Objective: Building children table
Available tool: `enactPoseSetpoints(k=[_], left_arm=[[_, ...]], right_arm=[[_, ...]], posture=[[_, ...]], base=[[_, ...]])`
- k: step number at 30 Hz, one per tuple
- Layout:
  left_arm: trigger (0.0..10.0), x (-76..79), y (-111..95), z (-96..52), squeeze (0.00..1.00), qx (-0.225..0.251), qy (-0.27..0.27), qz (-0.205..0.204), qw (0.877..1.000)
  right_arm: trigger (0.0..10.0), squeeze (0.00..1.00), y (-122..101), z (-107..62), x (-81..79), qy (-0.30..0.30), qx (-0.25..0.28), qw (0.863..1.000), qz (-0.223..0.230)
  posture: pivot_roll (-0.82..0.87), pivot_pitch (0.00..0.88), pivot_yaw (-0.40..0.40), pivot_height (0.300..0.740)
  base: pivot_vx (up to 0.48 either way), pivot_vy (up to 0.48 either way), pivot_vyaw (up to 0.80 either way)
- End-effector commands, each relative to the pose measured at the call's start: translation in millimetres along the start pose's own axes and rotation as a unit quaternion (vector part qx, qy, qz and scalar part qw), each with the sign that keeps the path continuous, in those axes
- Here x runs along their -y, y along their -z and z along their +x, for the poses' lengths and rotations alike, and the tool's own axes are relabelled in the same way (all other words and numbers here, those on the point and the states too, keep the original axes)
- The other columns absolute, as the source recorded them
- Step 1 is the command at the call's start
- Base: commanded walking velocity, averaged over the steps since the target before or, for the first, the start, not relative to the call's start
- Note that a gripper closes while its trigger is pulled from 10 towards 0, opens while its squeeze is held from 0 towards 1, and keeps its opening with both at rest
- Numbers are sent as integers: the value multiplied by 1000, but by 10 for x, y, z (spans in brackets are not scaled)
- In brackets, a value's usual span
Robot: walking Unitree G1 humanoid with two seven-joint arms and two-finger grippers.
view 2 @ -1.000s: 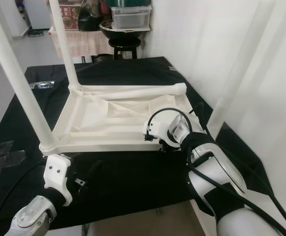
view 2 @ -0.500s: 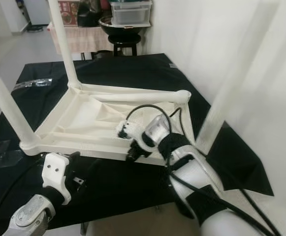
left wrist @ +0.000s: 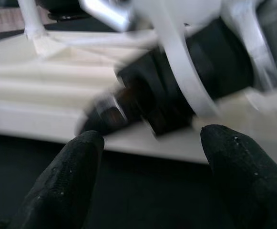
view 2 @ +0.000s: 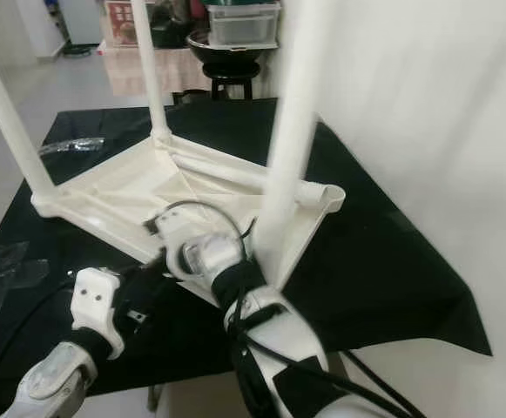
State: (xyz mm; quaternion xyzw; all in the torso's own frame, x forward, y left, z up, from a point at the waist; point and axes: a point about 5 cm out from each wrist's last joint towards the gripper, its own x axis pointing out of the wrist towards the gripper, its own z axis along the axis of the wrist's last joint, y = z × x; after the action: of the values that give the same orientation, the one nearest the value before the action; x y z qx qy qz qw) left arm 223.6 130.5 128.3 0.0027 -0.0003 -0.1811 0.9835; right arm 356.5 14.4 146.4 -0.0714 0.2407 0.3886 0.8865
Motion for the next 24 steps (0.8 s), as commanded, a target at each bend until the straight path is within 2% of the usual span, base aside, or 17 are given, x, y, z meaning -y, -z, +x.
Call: enactPoseSetpoints(k=[1,2,3,4,6,7,8,10,11,12,13,16,17,18,19,22,24], left_arm=[[10000,-30,18,-8,0,-5,-9,12,1000],[10000,-30,18,-8,0,-5,-9,12,1000],[10000,-84,-12,-9,0,4,-35,19,999],[10000,-84,-12,-9,0,4,-35,19,999],[10000,-185,-41,-18,0,15,-80,17,997],[10000,-185,-41,-18,0,15,-80,17,997],[10000,-318,-55,-49,0,22,-134,11,991],[10000,-375,-60,-67,0,24,-156,11,987],[10000,-442,-56,-93,0,23,-180,14,983],[10000,-442,-56,-93,0,23,-180,14,983],[10000,-499,-48,-117,0,20,-203,16,979],[10000,-647,-12,-191,0,11,-263,12,965],[10000,-715,1,-228,0,6,-293,11,956],[10000,-715,1,-228,0,6,-293,11,956],[10000,-842,27,-308,0,-8,-346,21,938],[10000,-885,38,-338,0,-13,-364,25,931],[10000,-968,46,-391,0,-12,-390,15,920]], right_arm=[[10000,1000,-233,48,-361,-58,88,994,-6],[10000,1000,-233,48,-361,-58,88,994,-6],[10000,1000,-242,16,-392,-83,108,991,16],[10000,1000,-242,16,-392,-83,108,991,16],[10000,1000,-295,-51,-365,-98,143,984,25],[10000,1000,-295,-51,-365,-98,143,984,25],[10000,1000,-326,-144,-323,-136,166,976,32],[10000,1000,-332,-191,-306,-157,173,972,35],[10000,729,-314,-245,-289,-173,180,968,30],[10000,729,-314,-245,-289,-173,180,968,30],[10000,0,-294,-297,-283,-192,185,963,30],[10000,0,-240,-504,-276,-263,217,940,29],[10000,0,-217,-579,-231,-276,224,934,34],[10000,0,-217,-579,-231,-276,224,934,34],[10000,0,-168,-745,-126,-305,235,922,49],[10000,0,-143,-817,-93,-320,238,915,55],[10000,0,23,-1083,-71,-389,231,892,22]], posture=[[-34,0,-23,740],[-34,0,-23,740],[-32,0,-24,740],[-32,0,-24,740],[-34,0,-24,740],[-34,0,-24,740],[-35,0,-22,740],[-35,0,-22,740],[-35,0,-22,740],[-35,0,-22,740],[-38,0,-20,740],[-40,0,-16,740],[-40,0,-15,740],[-40,0,-15,740],[-43,0,-13,740],[-43,0,-13,740],[-45,0,-11,740]], base=[[0,0,0],[0,0,0],[0,0,0],[0,0,0],[0,0,0],[0,0,0],[0,0,0],[0,0,0],[0,0,0],[0,0,0],[0,0,0],[0,0,0],[0,0,0],[0,0,0],[0,461,0],[0,461,0],[0,450,0]])
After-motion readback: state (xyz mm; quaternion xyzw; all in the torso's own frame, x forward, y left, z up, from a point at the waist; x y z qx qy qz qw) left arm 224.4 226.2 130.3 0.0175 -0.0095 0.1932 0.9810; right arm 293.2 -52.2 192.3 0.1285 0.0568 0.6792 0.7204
